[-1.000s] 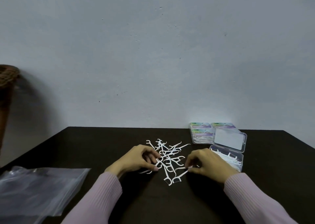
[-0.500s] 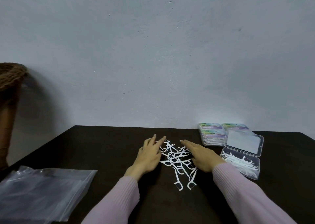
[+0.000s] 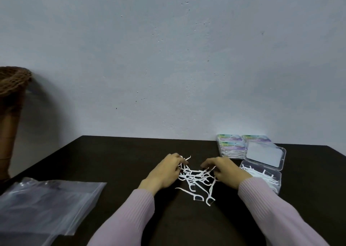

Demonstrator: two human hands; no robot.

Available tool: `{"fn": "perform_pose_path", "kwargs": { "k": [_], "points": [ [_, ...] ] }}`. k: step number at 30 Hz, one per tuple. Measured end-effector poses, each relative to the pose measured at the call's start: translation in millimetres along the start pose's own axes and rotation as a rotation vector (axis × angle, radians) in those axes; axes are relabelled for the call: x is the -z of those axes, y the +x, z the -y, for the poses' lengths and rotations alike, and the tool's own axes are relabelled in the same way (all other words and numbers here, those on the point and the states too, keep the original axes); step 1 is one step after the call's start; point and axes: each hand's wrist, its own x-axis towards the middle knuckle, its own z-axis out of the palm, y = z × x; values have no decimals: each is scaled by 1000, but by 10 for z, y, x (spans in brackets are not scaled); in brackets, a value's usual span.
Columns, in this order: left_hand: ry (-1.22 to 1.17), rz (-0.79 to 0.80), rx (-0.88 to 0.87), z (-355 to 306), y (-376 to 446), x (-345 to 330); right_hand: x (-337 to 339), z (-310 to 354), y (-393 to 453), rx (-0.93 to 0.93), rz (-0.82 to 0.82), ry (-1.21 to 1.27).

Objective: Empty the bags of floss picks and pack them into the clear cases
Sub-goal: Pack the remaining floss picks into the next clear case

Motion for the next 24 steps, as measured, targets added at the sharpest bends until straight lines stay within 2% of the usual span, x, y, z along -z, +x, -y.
{"fn": "perform_pose_path", "kwargs": {
  "k": [6, 11, 13, 15, 17, 24],
  "points": [
    [-86, -27, 30, -108, -61, 36, 131, 24, -221, 20, 172, -58],
    [-191, -39, 18, -129, -115, 166, 162, 83, -306, 80, 148, -96],
    [-182, 58, 6, -88, -135, 219, 143, 86, -302, 59, 154, -141],
    [-239, 255, 92, -54, -176, 250, 136, 79, -306, 34, 179, -158],
    [-263, 358, 153, -41, -213, 258, 142, 71, -306, 45, 174, -154],
    [-281, 218, 53, -47, -174, 223, 165, 91, -317, 82, 97, -83]
  ]
}}
